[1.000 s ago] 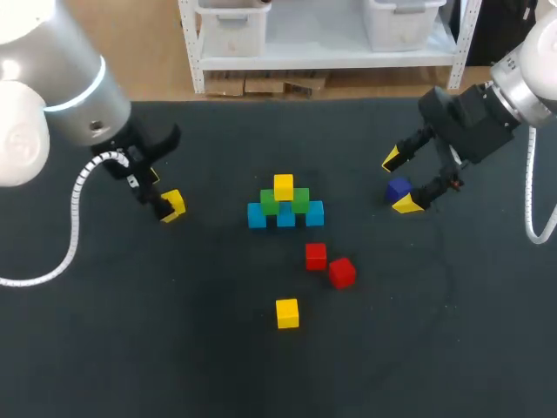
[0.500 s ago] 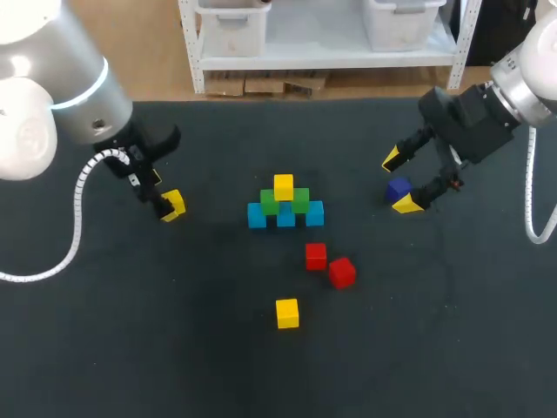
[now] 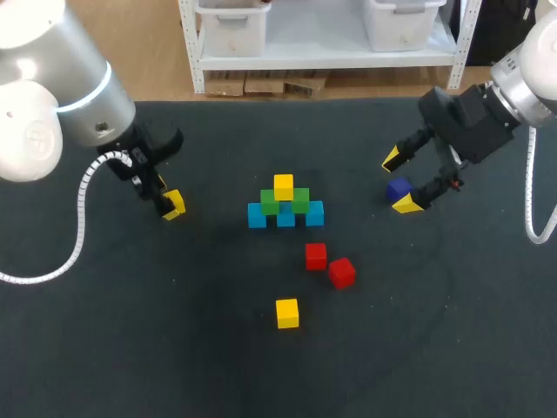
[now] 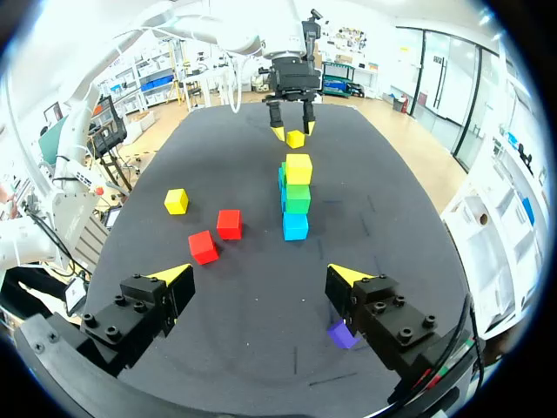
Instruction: Place the blue cubes, place green cubes on the blue cubes, place the yellow cubes on the green cubes, then place the red cubes on the yellow cubes, and place purple cube on the red cubes.
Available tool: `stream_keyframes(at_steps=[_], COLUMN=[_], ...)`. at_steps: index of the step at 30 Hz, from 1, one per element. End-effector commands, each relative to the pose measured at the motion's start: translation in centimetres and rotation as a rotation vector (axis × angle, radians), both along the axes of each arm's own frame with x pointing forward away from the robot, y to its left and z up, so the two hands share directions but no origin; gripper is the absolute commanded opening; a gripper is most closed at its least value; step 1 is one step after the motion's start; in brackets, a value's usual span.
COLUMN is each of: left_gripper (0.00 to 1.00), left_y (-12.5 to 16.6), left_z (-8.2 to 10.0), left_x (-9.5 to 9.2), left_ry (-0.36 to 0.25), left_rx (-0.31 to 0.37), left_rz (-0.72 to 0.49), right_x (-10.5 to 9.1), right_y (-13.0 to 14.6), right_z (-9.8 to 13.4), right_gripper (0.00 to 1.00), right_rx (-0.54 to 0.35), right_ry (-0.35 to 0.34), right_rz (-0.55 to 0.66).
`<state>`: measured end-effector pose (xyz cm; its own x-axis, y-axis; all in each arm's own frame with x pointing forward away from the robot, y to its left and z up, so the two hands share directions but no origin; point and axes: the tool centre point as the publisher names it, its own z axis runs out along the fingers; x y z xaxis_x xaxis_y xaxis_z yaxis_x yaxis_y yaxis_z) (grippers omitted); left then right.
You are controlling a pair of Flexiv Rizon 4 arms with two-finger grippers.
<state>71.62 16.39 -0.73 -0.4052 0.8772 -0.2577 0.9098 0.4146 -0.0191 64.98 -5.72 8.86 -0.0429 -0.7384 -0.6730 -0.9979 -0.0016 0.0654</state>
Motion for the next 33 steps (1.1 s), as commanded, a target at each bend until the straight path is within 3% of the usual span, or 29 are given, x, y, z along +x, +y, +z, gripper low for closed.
stream_keyframes(at_steps=[1,3,10,33], left_gripper=[0.27,0.00,0.00,0.00], left_y=[0.1,0.1,-0.4,-8.3], left_z=[-0.2,-0.2,0.5,8.8], left_x=[0.0,-0.1,-0.7,-1.9], left_ry=[0.003,0.004,0.001,-0.065], left_rx=[-0.006,-0.007,-0.012,-0.010], left_rz=[-0.002,0.002,-0.013,-0.360], right_x=[0.1,0.1,0.1,0.1], right_y=[0.0,0.0,0.0,0.0], right_z=[0.0,0.0,0.0,0.0], right_gripper=[1.00,1.00,1.00,1.00], right_rx=[0.002,0.002,0.002,0.002], right_ry=[0.001,0.001,0.001,0.001], right_rz=[0.001,0.001,0.001,0.001])
